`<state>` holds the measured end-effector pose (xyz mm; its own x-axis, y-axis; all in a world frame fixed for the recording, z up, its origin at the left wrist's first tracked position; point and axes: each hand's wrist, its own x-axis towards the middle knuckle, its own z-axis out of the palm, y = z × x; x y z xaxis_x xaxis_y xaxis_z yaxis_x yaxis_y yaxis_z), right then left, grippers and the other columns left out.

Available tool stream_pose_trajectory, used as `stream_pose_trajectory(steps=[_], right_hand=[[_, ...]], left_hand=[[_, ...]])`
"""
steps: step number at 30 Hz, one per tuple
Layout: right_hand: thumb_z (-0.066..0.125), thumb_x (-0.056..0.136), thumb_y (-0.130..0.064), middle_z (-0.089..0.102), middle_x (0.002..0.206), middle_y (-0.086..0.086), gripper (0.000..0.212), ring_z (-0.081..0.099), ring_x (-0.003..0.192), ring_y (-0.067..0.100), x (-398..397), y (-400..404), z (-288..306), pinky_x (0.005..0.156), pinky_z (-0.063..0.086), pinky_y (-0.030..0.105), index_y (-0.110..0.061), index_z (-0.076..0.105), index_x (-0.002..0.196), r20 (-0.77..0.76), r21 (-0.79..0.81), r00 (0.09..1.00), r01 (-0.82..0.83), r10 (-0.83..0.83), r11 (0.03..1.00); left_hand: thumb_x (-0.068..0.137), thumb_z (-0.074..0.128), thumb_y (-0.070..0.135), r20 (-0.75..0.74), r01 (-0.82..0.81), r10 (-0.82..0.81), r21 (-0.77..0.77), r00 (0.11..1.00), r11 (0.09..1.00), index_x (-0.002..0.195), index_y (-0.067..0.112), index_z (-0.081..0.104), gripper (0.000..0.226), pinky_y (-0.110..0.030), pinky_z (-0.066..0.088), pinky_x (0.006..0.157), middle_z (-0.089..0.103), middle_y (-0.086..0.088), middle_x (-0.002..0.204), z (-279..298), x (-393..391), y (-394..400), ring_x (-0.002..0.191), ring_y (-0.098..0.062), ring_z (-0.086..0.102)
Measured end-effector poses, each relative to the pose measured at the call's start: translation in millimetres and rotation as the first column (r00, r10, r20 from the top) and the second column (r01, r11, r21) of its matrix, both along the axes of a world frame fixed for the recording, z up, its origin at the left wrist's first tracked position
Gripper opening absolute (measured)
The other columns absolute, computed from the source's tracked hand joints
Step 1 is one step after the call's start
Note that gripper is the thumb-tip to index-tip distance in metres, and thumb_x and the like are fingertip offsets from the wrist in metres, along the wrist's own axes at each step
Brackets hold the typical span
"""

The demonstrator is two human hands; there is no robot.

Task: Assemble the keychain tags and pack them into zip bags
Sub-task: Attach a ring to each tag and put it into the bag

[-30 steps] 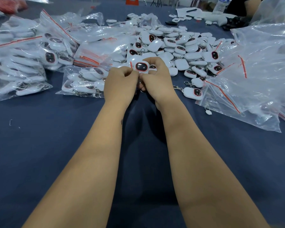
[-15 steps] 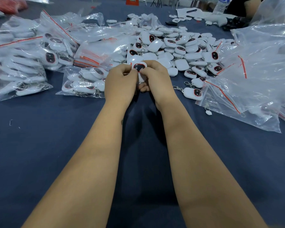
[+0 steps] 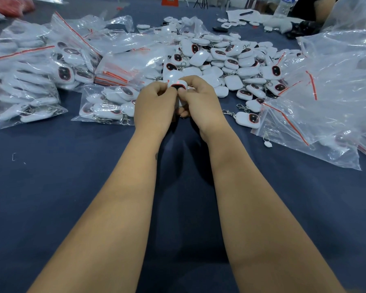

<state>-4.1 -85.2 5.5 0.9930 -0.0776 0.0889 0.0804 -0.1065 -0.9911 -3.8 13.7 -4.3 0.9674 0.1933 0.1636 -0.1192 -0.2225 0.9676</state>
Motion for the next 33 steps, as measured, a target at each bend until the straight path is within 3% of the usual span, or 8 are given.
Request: stream_pose_trajectory(steps=[8, 14, 19, 26, 33], right_hand=[[0.047, 0.097, -0.004, 0.056, 0.078, 0.009, 0.018, 0.046, 0.053, 0.015, 1.0, 1.4, -1.3, 0.051, 0.042, 0.023, -0.015, 0.06, 0.103, -0.001, 0.023, 1.0, 0.016, -0.016, 1.0], [0.048, 0.096, -0.006, 0.058, 0.084, 0.01, 0.02, 0.048, 0.055, 0.015, 2.0, 1.2, -1.2, 0.05, 0.042, 0.023, -0.014, 0.062, 0.107, -0.012, 0.004, 1.0, 0.015, -0.015, 1.0], [0.049, 0.096, -0.006, 0.058, 0.09, 0.011, 0.024, 0.048, 0.056, 0.013, 3.3, 1.7, -1.9, 0.048, 0.041, 0.02, -0.009, 0.063, 0.116, -0.022, 0.005, 0.999, 0.027, -0.026, 1.0], [0.049, 0.096, -0.004, 0.057, 0.082, 0.006, 0.02, 0.049, 0.058, 0.009, 1.0, 1.5, -0.3, 0.047, 0.041, 0.017, -0.011, 0.064, 0.108, -0.013, 0.009, 1.0, 0.02, -0.02, 1.0], [0.05, 0.096, -0.008, 0.058, 0.085, 0.006, 0.014, 0.051, 0.056, 0.01, -0.2, 2.7, 1.3, 0.049, 0.044, 0.02, -0.013, 0.059, 0.105, -0.027, 0.035, 0.999, 0.043, -0.042, 0.998]], left_hand=[[0.086, 0.056, 0.028, -0.012, -0.01, 0.01, -0.014, 1.0, 1.0, 0.07, 0.028, 0.057, 0.016, -0.026, 0.04, 0.06, 0.056, 0.018, 0.057, -1.4, 1.9, 0.3, 0.05, 0.003, 0.047], [0.087, 0.055, 0.031, -0.003, -0.013, 0.013, 0.02, 1.0, 1.0, 0.07, 0.029, 0.052, 0.017, -0.028, 0.041, 0.064, 0.053, 0.014, 0.062, -2.3, 1.0, 0.1, 0.059, -0.004, 0.047], [0.091, 0.055, 0.029, 0.037, -0.032, 0.03, 0.056, 0.999, 0.998, 0.083, 0.02, 0.057, 0.012, -0.037, 0.048, 0.073, 0.057, 0.009, 0.076, -1.3, -0.1, -0.6, 0.073, -0.012, 0.051], [0.096, 0.05, 0.027, 0.049, -0.036, 0.03, 0.106, 0.998, 0.994, 0.081, 0.022, 0.05, 0.016, -0.041, 0.049, 0.078, 0.058, 0.003, 0.083, 0.3, -2.9, -3.1, 0.081, -0.017, 0.053], [0.092, 0.054, 0.023, 0.049, -0.049, 0.049, 0.013, 0.998, 0.999, 0.095, 0.022, 0.06, 0.007, -0.023, 0.043, 0.071, 0.059, 0.013, 0.084, 0.6, -3.5, -4.0, 0.077, -0.005, 0.054]])
